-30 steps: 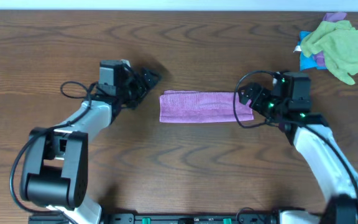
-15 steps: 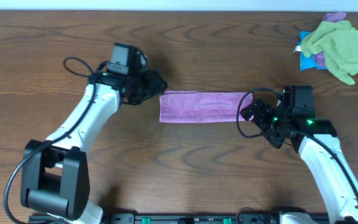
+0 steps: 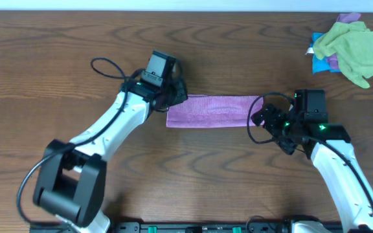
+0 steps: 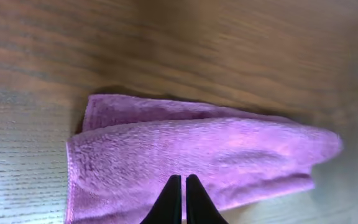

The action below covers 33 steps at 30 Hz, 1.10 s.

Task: Fold the cloth
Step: 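Move the left gripper to the folded strip's left end and grasp it, then grasp the strip's right end with the right gripper and lift it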

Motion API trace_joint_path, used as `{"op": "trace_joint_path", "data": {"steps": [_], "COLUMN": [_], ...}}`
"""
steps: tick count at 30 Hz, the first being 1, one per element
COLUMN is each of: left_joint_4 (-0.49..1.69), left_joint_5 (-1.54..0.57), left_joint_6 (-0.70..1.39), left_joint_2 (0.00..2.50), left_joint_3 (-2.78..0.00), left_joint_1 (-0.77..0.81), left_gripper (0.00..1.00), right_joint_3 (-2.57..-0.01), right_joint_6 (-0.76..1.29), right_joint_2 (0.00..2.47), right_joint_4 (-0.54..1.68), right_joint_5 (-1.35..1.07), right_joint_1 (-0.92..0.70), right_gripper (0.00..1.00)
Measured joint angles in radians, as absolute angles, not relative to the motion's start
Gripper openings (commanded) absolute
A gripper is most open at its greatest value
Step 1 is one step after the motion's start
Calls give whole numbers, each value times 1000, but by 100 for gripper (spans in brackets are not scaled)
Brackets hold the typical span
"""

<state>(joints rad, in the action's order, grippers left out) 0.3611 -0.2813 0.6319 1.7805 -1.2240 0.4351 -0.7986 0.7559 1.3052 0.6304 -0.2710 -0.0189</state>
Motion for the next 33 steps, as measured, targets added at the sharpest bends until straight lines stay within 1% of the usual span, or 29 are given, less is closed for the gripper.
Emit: {"op": "trace_joint_path", "data": {"steps": [7,16,26,29,33], "left_joint_4": [360,350,352,353,353], "left_joint_5": [-284,-285,-284,-284,-284], "left_joint_6": [659,666,677,677,677], "left_joint_2": [1918,1927,1967,1967,1967], "left_joint_3": [-1224,-1224,-1224,-1224,-1224], "left_joint_1": [435,436,436,436,436], "left_gripper": [6,6,6,6,6], "right_joint_3": [-683,-555,-553,-561,-568], "right_joint_6": [759,762,789,794,802], "right_joint_2": [1305,1331,1483,1513,1544], "right_joint_4": [464,241,38,-9,-43], "right_joint_5": [-262,-266,-305,-320,-331], "right_joint_1": [-19,-19,-19,-19,-19], "right_gripper": [99,98,96,94,85]}}
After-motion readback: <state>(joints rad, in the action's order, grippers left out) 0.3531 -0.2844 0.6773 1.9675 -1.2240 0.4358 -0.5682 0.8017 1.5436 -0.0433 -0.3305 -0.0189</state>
